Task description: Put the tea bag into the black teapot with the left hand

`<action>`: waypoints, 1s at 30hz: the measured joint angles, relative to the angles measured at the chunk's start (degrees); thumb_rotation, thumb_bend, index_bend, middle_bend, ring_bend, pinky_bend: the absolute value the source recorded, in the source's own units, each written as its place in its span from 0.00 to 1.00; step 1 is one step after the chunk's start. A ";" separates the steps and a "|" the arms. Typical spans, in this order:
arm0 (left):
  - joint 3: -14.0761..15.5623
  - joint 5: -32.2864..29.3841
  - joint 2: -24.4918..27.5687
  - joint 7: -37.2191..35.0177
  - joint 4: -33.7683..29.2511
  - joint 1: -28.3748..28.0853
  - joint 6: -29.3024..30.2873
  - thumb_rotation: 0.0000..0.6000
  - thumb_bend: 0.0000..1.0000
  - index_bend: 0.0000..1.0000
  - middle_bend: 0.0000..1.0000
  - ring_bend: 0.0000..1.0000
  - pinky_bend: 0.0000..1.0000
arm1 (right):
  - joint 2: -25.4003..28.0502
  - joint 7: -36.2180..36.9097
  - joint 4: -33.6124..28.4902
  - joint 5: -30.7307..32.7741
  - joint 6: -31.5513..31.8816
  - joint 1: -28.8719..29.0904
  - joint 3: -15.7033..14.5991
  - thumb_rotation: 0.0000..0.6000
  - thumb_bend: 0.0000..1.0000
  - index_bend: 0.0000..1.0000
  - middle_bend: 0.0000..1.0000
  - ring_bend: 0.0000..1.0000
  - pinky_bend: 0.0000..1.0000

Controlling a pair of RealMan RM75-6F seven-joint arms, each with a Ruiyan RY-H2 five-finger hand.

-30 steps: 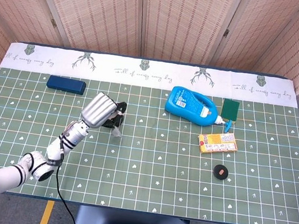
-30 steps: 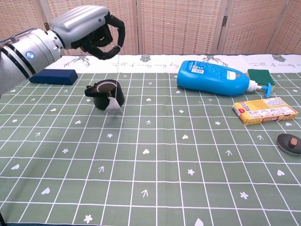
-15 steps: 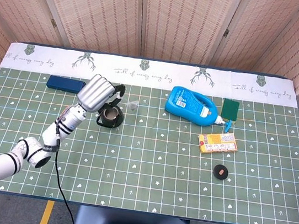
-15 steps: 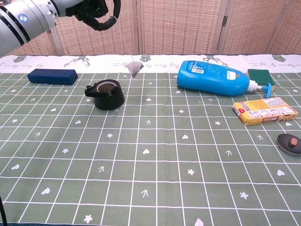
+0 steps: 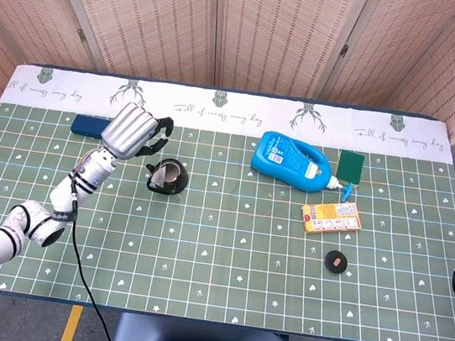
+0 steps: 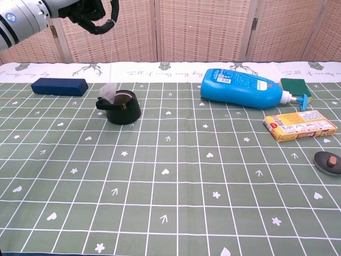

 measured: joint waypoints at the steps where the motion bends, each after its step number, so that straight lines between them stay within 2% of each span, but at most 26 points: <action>1: 0.37 0.09 -0.33 -0.80 0.80 -0.03 -0.28 1.00 0.58 0.63 1.00 0.97 1.00 | -0.03 -0.13 -0.05 0.10 -0.18 0.08 0.04 1.00 0.42 0.00 0.00 0.00 0.00; 17: 3.75 0.99 -3.54 -8.83 7.30 1.07 0.16 1.00 0.58 0.63 1.00 0.98 1.00 | -0.17 -1.58 -0.32 0.90 -2.78 1.14 0.16 1.00 0.42 0.00 0.00 0.00 0.00; 23: 7.27 1.59 -4.88 -12.74 6.83 6.32 2.70 1.00 0.58 0.63 1.00 0.98 1.00 | -0.07 -1.36 -0.21 0.69 -3.03 1.30 0.06 1.00 0.42 0.00 0.00 0.00 0.00; 30: 11.39 2.14 -8.94 -16.97 8.44 11.91 4.18 1.00 0.58 0.63 1.00 0.98 1.00 | -0.11 -1.36 -0.07 0.20 -2.72 1.29 -0.03 1.00 0.42 0.00 0.00 0.00 0.00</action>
